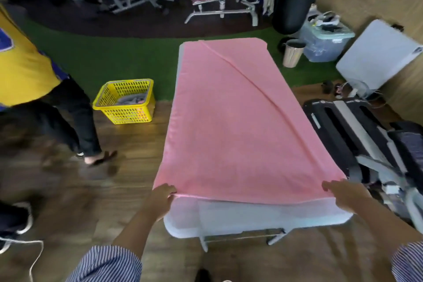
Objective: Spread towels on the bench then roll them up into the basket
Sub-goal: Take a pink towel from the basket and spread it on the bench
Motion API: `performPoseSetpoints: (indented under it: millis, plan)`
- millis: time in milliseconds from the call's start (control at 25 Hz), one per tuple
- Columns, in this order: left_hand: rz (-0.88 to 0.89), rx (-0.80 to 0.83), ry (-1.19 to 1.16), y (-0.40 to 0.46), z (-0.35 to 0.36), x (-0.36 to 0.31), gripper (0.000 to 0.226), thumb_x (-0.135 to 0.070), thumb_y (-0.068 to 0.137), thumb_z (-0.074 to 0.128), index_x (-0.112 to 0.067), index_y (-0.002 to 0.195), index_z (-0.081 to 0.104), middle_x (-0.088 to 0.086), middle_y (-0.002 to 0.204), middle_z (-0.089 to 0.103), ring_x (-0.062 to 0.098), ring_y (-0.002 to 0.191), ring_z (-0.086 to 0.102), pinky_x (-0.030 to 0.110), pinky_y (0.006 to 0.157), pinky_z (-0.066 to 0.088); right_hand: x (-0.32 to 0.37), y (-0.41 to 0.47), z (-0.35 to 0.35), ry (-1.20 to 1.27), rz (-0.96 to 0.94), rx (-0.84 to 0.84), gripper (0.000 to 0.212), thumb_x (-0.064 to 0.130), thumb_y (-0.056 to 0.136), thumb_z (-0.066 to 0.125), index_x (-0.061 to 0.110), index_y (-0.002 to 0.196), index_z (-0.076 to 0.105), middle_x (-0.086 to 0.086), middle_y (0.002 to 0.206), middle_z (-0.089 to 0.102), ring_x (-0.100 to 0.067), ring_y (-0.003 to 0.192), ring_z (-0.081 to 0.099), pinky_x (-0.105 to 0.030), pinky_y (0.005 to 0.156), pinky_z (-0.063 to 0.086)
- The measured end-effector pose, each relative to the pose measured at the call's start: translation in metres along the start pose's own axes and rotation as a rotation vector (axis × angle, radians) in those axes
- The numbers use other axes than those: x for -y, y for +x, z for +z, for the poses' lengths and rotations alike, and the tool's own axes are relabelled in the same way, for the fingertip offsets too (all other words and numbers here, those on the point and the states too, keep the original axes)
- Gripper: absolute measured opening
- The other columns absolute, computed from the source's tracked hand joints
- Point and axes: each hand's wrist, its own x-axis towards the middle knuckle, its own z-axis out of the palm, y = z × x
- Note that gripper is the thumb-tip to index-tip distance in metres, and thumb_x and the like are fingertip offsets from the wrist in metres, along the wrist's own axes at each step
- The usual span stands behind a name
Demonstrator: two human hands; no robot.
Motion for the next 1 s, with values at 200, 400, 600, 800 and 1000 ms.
performPoseSetpoints:
  millis: [200, 400, 600, 800, 1000]
  plan:
    - [-0.100, 0.109, 0.206, -0.004, 0.006, -0.013, 0.027, -0.023, 0.097, 0.046, -0.022, 0.120, 0.060, -0.002, 0.118, 0.058, 0.017, 0.110, 0.055, 0.029, 0.088, 0.043, 0.001, 0.001, 0.007, -0.034, -0.007, -0.004, 0.050, -0.002, 0.086, 0.033, 0.030, 0.124, 0.039, 0.008, 0.104, 0.043, -0.017, 0.114, 0.045, -0.031, 0.091, 0.035]
    - [-0.024, 0.181, 0.316, 0.012, 0.002, -0.015, 0.029, -0.033, 0.096, 0.042, -0.028, 0.120, 0.057, -0.008, 0.117, 0.056, 0.011, 0.108, 0.056, 0.024, 0.081, 0.041, 0.010, -0.006, 0.009, -0.018, 0.042, 0.027, 0.048, -0.001, 0.086, 0.036, 0.025, 0.126, 0.039, 0.001, 0.127, 0.047, -0.018, 0.119, 0.042, -0.033, 0.102, 0.033]
    - [0.019, 0.219, 0.347, 0.019, -0.005, -0.019, 0.026, -0.034, 0.095, 0.041, -0.028, 0.112, 0.059, -0.009, 0.111, 0.058, 0.012, 0.102, 0.057, 0.026, 0.075, 0.040, 0.018, -0.013, 0.008, -0.009, 0.126, 0.008, 0.049, -0.001, 0.087, 0.037, 0.025, 0.129, 0.037, 0.001, 0.129, 0.045, -0.018, 0.120, 0.041, -0.030, 0.096, 0.035]
    - [0.044, 0.273, 0.370, 0.019, -0.002, -0.027, 0.012, -0.035, 0.087, 0.043, -0.026, 0.081, 0.049, -0.008, 0.089, 0.055, 0.015, 0.087, 0.059, 0.028, 0.071, 0.043, 0.023, -0.020, 0.013, 0.011, 0.142, -0.023, 0.050, 0.001, 0.087, 0.038, 0.025, 0.132, 0.034, 0.001, 0.131, 0.044, -0.019, 0.121, 0.040, -0.030, 0.095, 0.036]
    - [0.015, 0.249, 0.305, 0.038, 0.000, -0.064, 0.025, -0.047, 0.079, 0.051, -0.024, 0.083, 0.059, -0.010, 0.086, 0.062, 0.010, 0.080, 0.059, 0.025, 0.072, 0.047, 0.017, -0.017, 0.020, 0.169, 0.101, 0.030, 0.050, 0.005, 0.085, 0.042, 0.026, 0.130, 0.040, 0.001, 0.132, 0.043, -0.019, 0.123, 0.040, -0.034, 0.101, 0.035]
